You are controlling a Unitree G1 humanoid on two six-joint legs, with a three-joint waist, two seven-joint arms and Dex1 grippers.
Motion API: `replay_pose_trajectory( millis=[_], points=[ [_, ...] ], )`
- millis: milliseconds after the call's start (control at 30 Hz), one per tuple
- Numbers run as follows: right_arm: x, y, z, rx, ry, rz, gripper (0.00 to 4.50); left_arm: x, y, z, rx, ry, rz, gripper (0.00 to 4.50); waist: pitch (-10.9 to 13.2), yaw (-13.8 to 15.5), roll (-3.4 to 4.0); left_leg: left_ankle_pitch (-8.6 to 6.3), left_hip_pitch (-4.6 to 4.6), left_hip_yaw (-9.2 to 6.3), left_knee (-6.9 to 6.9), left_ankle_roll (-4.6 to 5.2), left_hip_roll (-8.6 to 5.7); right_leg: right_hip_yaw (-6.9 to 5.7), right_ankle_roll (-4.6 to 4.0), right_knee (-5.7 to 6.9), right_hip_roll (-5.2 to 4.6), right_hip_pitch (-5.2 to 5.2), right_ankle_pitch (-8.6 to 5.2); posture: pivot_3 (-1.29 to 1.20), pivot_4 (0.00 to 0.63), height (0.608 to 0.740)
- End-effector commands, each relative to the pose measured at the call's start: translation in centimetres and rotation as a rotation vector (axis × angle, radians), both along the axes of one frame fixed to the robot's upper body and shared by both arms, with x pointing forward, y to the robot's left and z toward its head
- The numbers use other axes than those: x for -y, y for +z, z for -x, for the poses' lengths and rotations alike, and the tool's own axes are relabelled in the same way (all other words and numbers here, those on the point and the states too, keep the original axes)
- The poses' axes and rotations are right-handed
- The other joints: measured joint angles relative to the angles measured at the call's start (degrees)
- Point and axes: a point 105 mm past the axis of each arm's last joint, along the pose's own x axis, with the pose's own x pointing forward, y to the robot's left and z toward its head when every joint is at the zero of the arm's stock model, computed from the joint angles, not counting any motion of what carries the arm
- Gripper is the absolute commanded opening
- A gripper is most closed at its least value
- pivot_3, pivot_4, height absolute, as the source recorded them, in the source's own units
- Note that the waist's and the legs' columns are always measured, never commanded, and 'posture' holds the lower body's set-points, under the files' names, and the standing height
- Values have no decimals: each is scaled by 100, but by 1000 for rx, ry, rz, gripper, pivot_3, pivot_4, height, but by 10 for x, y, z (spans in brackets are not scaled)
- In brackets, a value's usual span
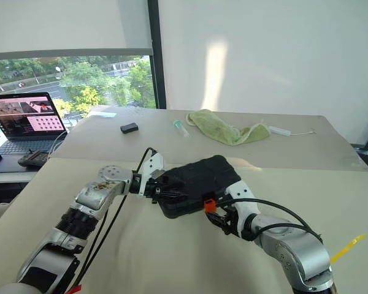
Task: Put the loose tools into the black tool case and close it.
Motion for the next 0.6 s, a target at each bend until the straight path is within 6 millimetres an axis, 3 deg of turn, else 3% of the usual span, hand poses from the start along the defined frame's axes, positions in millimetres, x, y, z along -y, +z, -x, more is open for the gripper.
replay_pose_trajectory(
  millis=[33, 300, 600],
  points=[
    [-1, 5, -7, 48, -16, 7, 2984, -3, -15, 0, -43, 21, -48, 2575, 0, 3, 0, 0, 0, 0, 0, 0, 0, 0, 0, 0, 0, 0, 0, 0, 150, 740],
    [2, 6, -14, 74, -56, 3, 2984, -4, -16, 1, -43, 26, -49, 2575, -1, 2, 1, 2, 2, 0, 0, -3, 0, -1, 0, 1, 1, 2, 0, 0, 150, 740],
    [-8, 8, -14, 70, -36, -42, 2984, -5, -17, 3, -42, 28, -50, 2575, -1, -1, 2, 2, 2, -1, 0, -3, 1, -1, 0, 0, 2, 3, 0, 0, 150, 740]
  ],
)
